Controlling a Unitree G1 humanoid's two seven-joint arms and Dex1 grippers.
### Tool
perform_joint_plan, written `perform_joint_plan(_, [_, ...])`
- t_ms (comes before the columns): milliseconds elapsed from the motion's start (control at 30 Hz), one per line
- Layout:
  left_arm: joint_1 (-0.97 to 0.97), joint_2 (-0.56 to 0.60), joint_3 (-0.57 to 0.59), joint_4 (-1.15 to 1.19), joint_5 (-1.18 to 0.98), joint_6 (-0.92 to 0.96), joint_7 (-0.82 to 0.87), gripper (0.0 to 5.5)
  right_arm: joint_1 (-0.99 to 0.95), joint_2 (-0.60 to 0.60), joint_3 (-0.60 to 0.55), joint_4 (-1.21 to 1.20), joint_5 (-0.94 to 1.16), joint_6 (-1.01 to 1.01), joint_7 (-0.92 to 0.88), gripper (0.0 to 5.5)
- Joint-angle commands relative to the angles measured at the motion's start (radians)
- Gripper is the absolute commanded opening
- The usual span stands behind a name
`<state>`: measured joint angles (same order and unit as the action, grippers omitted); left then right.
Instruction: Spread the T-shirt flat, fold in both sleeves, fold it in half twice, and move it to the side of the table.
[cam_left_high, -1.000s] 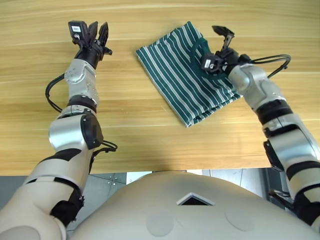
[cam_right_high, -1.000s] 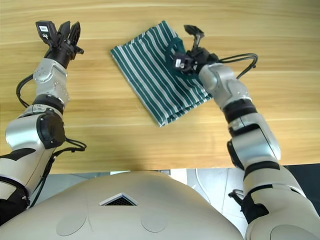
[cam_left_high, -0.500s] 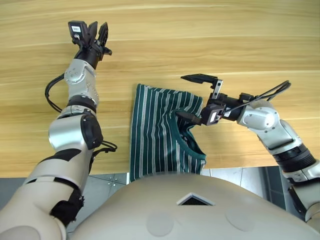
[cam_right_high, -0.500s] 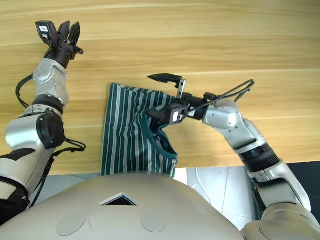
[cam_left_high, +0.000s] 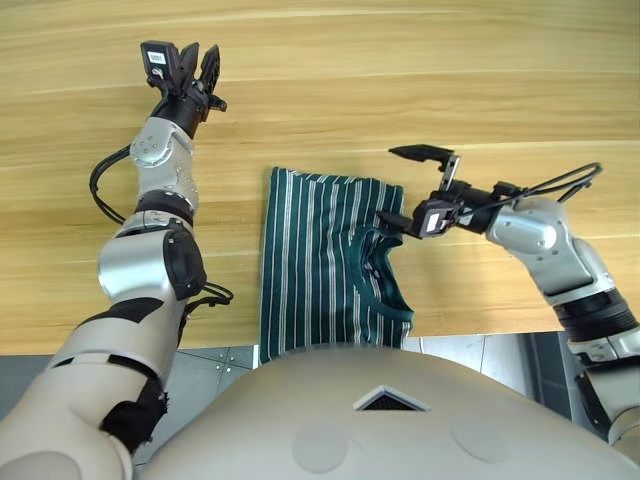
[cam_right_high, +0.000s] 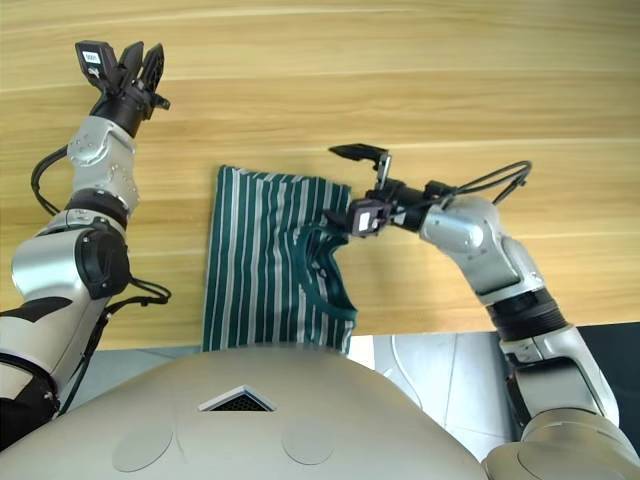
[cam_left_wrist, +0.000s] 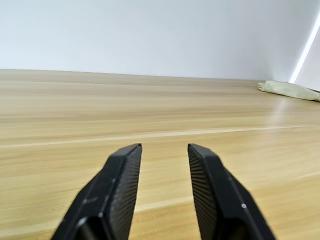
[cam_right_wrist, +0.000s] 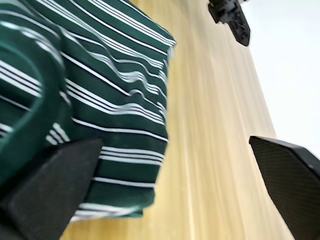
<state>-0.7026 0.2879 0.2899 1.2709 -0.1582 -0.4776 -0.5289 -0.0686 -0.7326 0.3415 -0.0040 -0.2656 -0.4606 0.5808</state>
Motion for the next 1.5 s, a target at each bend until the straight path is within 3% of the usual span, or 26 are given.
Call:
perform_joint_plan(33, [0.001,-0.002,-0.006,-0.01,0.007,-0.005,0.002,1.72,-0.091,0.026,0.004,0.206,-0.122,0.048,-0.062,5.36])
perform_joint_plan(133, [0.0,-0.006,-0.009,-0.011,0.008,-0.005,0.002,1.72,-0.158,0.068,0.007,0.351,-0.152,0.039,-0.12,5.36])
perform_joint_plan(400, [0.005,-0.013,-0.018,-0.019,0.011,-0.019,-0.006,1.72,-0.222,0.14,0.009,0.443,-0.133,-0.012,-0.161,5.36])
perform_joint_plan(567, [0.012,-0.015,-0.019,-0.028,0.009,-0.046,-0.024,1.72,-0.217,0.166,-0.017,0.401,-0.087,-0.034,-0.164,5.36])
perform_joint_plan(767, [0.023,0.013,0.009,-0.098,-0.042,-0.143,-0.14,1.72,-0.226,0.221,-0.149,0.26,0.074,-0.013,-0.201,5.36])
perform_joint_plan(933, [0.147,0.045,-0.048,-0.331,-0.115,-0.232,-0.44,1.72,-0.132,0.147,-0.229,0.064,0.237,-0.012,-0.099,5.36])
perform_joint_plan(1000, [0.268,0.1,-0.096,-0.522,-0.178,-0.212,-0.616,1.72,-0.057,0.061,-0.269,0.003,0.259,-0.016,-0.031,5.36])
perform_joint_plan(1133, [0.626,0.329,-0.231,-0.907,-0.144,-0.222,-0.854,1.72,0.169,-0.173,-0.329,-0.036,0.22,-0.083,0.13,5.36])
perform_joint_plan(1300, [0.909,0.503,-0.256,-1.187,-0.138,-0.199,-0.903,1.72,0.451,-0.346,-0.374,-0.14,0.304,-0.186,0.306,5.36])
perform_joint_plan(1500, [1.074,0.583,-0.28,-1.347,-0.143,-0.157,-0.886,1.72,0.585,-0.387,-0.365,-0.216,0.294,-0.207,0.381,5.36])
